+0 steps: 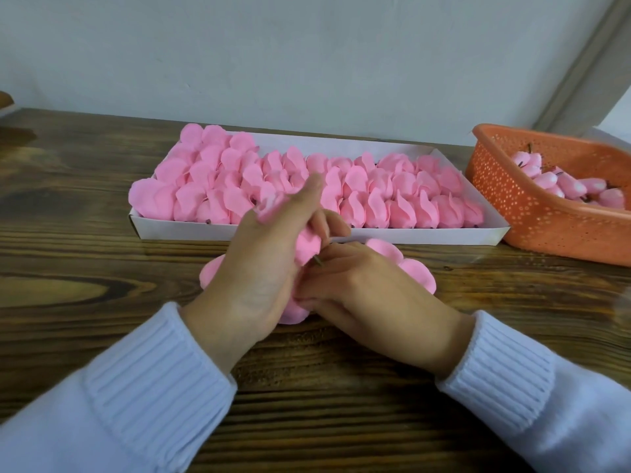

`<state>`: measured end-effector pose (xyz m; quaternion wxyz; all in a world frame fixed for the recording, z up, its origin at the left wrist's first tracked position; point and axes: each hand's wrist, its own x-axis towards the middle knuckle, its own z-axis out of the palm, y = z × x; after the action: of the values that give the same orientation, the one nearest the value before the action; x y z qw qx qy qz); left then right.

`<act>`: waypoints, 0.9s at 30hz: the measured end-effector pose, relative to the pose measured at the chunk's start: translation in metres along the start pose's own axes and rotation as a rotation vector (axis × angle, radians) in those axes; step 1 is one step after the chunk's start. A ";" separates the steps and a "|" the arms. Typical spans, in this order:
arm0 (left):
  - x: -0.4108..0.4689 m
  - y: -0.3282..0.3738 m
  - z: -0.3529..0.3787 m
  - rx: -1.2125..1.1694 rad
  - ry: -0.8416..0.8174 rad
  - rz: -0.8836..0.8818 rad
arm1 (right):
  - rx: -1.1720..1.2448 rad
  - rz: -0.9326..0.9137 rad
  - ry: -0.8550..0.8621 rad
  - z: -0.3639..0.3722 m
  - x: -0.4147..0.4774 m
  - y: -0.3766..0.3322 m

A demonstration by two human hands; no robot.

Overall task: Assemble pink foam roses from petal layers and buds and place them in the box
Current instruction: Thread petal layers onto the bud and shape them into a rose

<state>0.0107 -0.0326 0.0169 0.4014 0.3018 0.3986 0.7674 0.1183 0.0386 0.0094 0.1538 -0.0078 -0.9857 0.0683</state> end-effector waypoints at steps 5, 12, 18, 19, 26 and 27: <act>0.001 -0.001 -0.003 0.025 0.028 -0.016 | -0.003 -0.010 -0.038 0.001 0.000 0.001; 0.005 -0.001 -0.006 -0.040 0.060 -0.103 | 0.126 -0.009 -0.068 0.001 -0.001 0.005; 0.006 -0.003 -0.008 -0.052 0.057 -0.104 | 0.172 0.026 -0.021 0.005 -0.002 0.010; 0.006 -0.003 -0.008 -0.050 0.057 -0.105 | 0.177 0.041 -0.003 0.006 -0.002 0.010; 0.007 -0.002 -0.008 -0.064 0.064 -0.104 | 0.234 0.120 0.060 0.009 -0.003 0.007; 0.007 -0.002 -0.008 -0.065 0.065 -0.104 | 0.229 0.113 0.059 0.009 -0.003 0.008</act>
<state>0.0015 -0.0288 0.0122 0.4370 0.2424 0.4012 0.7676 0.1185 0.0447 -0.0011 0.1785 -0.0475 -0.9645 0.1886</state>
